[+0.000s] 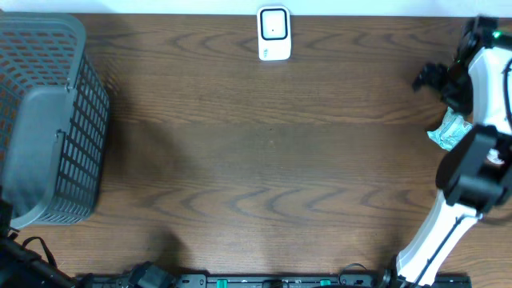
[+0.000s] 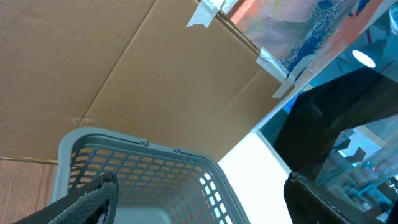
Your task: Scan the item barcode
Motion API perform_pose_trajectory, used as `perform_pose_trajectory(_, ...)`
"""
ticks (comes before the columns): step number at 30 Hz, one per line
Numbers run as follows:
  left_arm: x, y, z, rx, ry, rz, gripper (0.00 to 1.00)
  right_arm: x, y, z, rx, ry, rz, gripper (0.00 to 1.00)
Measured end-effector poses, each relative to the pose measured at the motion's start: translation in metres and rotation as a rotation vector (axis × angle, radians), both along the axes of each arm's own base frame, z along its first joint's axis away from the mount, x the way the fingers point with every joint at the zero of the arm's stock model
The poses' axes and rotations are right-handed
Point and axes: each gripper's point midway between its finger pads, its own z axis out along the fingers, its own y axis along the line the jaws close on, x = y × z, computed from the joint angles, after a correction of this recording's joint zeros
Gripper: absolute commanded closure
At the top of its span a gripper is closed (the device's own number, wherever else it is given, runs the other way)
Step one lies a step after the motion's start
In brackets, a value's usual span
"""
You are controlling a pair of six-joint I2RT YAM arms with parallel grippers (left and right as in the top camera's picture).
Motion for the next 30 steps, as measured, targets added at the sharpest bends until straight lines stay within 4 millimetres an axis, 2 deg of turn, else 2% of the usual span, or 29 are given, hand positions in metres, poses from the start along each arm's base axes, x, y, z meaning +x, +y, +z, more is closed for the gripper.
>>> perform_pose_trajectory(3,0.000,0.000,0.000,0.000,0.001,0.000,0.15,0.002,0.042,0.071,0.051,-0.188,0.216,0.01)
perform_pose_trajectory(7,0.000,0.000,0.000,0.001,0.001,0.000,0.15,-0.015,0.077,0.156,0.037,-0.403,0.377,0.01)
perform_pose_trajectory(9,0.000,0.000,0.000,0.000,0.000,0.000,0.15,-0.027,0.084,0.187,0.018,-0.479,0.414,0.01)
perform_pose_trajectory(12,0.000,0.000,0.000,0.000,0.000,0.000,0.15,-0.043,0.091,0.218,-0.009,-0.558,0.448,0.01)
perform_pose_trajectory(14,0.000,0.000,0.000,0.000,0.000,0.000,0.15,-0.050,0.093,0.230,-0.020,-0.588,0.457,0.01)
perform_pose_trajectory(18,0.000,0.000,0.000,0.000,0.001,0.000,0.14,-0.057,0.095,0.241,-0.033,-0.617,0.466,0.01)
perform_pose_trajectory(30,0.000,0.000,0.000,0.000,0.000,0.000,0.15,-0.068,0.098,0.244,-0.030,-0.609,0.475,0.01)
